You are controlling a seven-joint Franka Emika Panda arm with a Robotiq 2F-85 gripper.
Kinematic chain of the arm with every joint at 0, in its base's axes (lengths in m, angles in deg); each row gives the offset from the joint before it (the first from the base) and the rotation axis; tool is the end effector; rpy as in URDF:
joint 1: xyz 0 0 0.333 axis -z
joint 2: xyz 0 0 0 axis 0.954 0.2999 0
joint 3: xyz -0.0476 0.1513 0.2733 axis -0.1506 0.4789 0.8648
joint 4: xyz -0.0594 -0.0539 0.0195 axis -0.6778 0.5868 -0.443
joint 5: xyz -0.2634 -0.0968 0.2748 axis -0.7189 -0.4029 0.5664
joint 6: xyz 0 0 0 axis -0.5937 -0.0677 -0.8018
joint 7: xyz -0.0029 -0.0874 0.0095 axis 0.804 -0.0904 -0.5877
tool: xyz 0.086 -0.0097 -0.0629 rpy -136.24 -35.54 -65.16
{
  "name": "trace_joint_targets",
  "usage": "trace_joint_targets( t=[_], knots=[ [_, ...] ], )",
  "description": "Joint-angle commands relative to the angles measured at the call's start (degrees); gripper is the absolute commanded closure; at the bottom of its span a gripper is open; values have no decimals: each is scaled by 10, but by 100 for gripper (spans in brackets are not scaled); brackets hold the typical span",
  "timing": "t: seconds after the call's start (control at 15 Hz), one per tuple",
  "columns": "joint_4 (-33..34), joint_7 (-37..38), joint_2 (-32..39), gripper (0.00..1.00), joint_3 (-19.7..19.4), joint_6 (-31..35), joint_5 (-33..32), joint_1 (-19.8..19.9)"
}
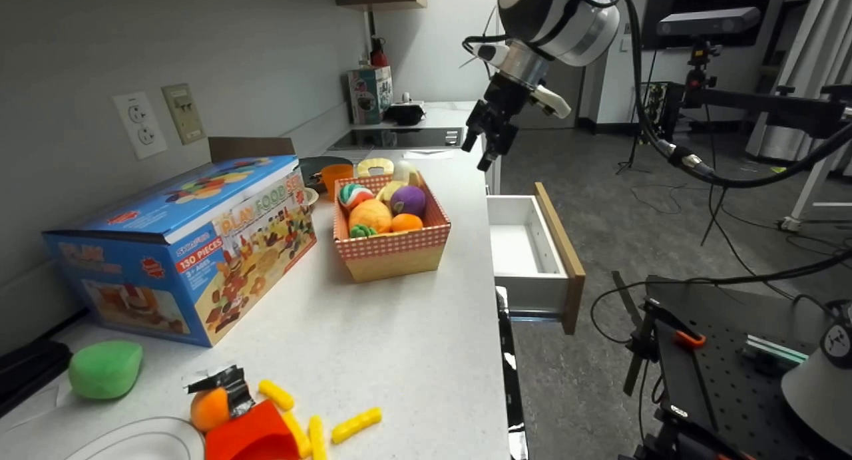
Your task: Open the drawer, then remove the purple plushie from the drawer, then close the drawer
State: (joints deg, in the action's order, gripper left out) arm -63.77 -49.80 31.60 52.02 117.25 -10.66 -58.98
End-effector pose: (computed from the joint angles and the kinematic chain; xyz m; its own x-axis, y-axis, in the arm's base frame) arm 0.4965 -0.2237 0.3729 0.6876 0.5954 0.4156 0.5973 -0.7893 0.1424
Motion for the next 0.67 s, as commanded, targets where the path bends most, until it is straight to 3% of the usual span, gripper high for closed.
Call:
trace_joint_targets(
  t=[0.0, 0.27, 0.6],
  knots=[
    [-86, 24, -23, 0, -24, 22, -22, 10],
    [-141, 54, -20, 0, -54, 46, -56, 29],
    [-182, 137, -25, 0, -85, 53, -164, 50]
  ],
)
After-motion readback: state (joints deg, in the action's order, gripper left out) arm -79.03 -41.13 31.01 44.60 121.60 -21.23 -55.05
